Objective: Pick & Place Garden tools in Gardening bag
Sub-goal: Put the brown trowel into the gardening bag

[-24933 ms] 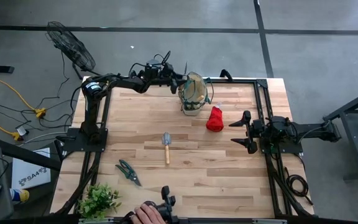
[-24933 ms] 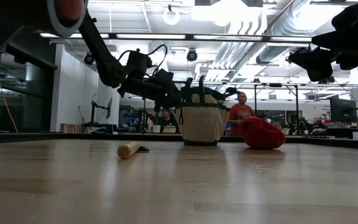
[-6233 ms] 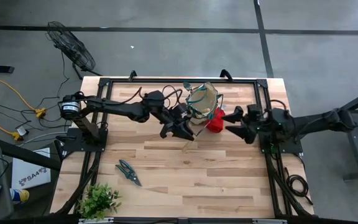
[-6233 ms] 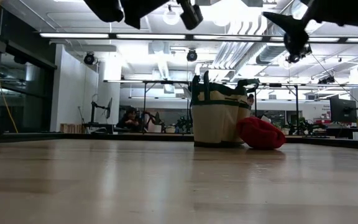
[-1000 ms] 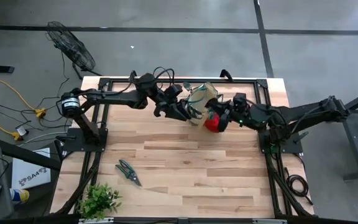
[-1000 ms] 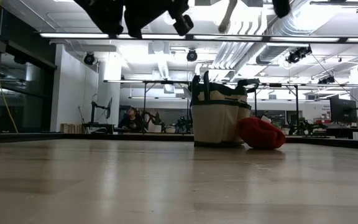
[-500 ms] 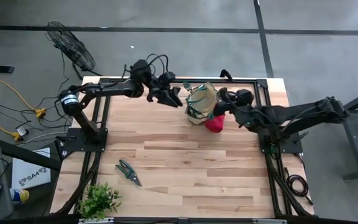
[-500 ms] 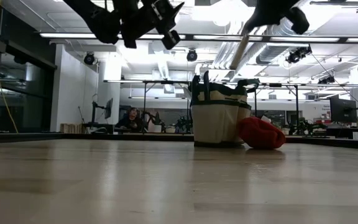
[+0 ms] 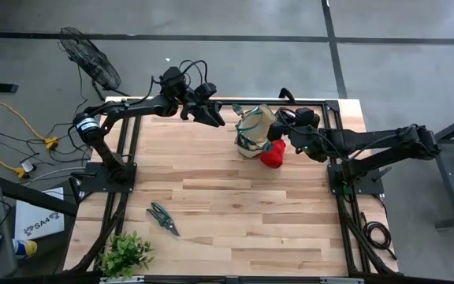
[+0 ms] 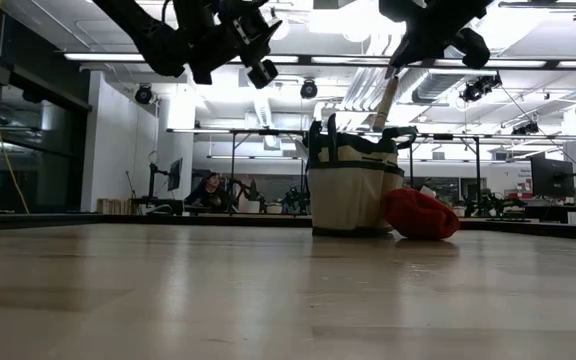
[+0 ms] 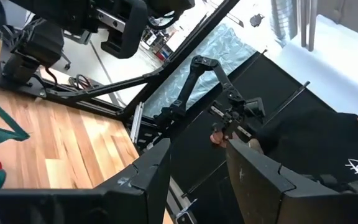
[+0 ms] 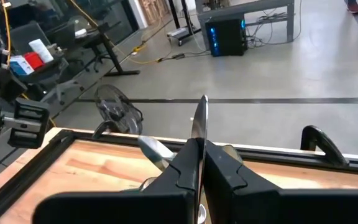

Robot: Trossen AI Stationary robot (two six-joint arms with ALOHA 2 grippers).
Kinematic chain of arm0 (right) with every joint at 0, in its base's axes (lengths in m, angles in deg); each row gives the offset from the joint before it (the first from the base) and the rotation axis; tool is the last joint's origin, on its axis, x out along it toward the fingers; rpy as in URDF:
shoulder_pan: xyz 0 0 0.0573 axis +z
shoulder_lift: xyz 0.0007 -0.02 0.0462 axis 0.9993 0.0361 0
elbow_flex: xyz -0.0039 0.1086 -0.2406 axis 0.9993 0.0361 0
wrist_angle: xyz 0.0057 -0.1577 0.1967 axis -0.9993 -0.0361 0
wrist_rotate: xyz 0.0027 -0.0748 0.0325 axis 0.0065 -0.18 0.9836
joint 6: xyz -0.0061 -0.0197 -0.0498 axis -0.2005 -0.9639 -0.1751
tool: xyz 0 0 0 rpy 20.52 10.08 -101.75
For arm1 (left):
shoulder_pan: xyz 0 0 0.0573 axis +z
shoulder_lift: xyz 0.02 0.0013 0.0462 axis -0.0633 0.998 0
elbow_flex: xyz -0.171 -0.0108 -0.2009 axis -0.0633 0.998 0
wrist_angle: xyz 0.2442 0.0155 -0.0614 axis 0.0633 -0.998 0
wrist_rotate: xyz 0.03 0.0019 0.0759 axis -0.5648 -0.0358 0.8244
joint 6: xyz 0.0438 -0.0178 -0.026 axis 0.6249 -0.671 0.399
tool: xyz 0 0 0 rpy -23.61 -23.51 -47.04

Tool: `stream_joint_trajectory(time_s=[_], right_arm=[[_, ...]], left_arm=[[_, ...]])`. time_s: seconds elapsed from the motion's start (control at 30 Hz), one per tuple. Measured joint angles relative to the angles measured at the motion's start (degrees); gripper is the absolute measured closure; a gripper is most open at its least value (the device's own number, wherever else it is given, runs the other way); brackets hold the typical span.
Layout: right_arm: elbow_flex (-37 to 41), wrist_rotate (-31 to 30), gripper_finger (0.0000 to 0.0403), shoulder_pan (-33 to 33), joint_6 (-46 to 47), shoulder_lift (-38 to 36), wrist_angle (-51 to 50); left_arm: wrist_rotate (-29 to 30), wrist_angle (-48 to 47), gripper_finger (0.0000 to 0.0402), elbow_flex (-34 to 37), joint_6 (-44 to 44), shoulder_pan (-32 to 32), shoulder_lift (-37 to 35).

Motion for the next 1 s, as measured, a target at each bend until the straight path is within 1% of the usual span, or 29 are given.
stream_joint_trajectory(time_s=[0.1,0.3,0.47,0.57,0.7,1.0], right_arm=[[0.0,1.3,0.0400,-0.8,-0.1,-0.6,-0.8],[0.0,5.2,0.0400,-1.8,-0.9,-3.3,-6.7],[0.0,8.1,0.0400,-2.1,-5.5,-6.4,-8.2],[0.0,9.1,0.0400,-2.7,-6.6,-7.7,-8.4],[0.0,11.6,0.0400,-3.4,-9.5,-7.4,-8.7],[0.0,11.5,0.0400,-5.3,-9.7,-3.6,-8.2]], left_arm=[[-0.8,0.0,0.0249,0.0,0.0,0.7,0.0],[-1.5,0.0,0.0249,0.0,0.0,2.3,0.0],[-1.8,0.0,0.0249,0.0,0.0,3.5,0.0],[-1.8,0.0,0.0249,0.0,-0.1,3.6,0.0],[-1.7,0.0,0.0249,0.0,0.0,3.5,0.0],[-1.0,0.0,0.0249,0.0,0.0,3.5,0.0]])
